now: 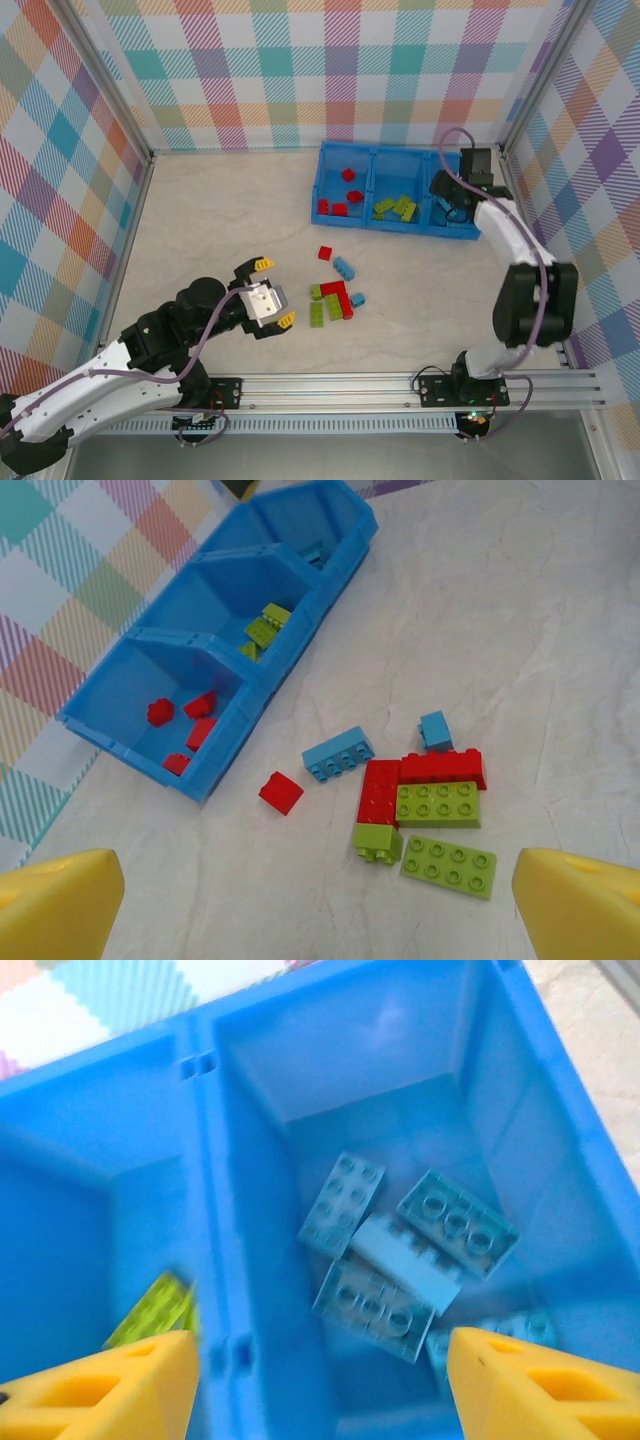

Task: Sort the legos into containers by color

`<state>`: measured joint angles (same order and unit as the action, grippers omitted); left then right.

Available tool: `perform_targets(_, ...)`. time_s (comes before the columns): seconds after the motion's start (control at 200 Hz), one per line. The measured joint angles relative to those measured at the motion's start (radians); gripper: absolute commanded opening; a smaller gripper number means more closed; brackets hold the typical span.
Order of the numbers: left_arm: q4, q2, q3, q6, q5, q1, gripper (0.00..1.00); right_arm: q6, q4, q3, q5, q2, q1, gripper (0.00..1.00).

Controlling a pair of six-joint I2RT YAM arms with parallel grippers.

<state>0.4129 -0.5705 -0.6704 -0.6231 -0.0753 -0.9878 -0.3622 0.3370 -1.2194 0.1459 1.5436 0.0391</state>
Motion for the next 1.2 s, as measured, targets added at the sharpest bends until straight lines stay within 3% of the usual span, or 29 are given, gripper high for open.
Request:
perform_targets(0.11,0.034,0.008,0.0,-0.055,0.036,0.0,1.0,-0.013,-0.007,0.148,-0.105,-0.218,0.039,0.65)
perform_targets(0.23,0.041,0.016,0.002,-0.108,0.085,0.0,1.0,-0.015,-0.009,0.257,-0.202,-0.37,0.18,0.65)
perform_targets(0.36,0.054,0.011,0.007,-0.146,0.126,0.0,1.0,-0.014,-0.003,0.303,-0.246,-0.357,0.379,0.65)
perform_targets(0.52,0.082,-0.015,0.007,-0.168,0.143,0.002,1.0,0.002,-0.01,0.306,-0.259,-0.215,0.563,0.66)
perform_targets(0.82,0.116,-0.046,0.007,-0.183,0.164,0.002,1.0,0.058,-0.013,0.192,-0.231,0.124,0.623,0.68)
perform_targets(1.2,0.12,-0.057,0.007,-0.184,0.156,0.002,1.0,0.097,-0.027,0.144,-0.193,0.272,0.623,0.41)
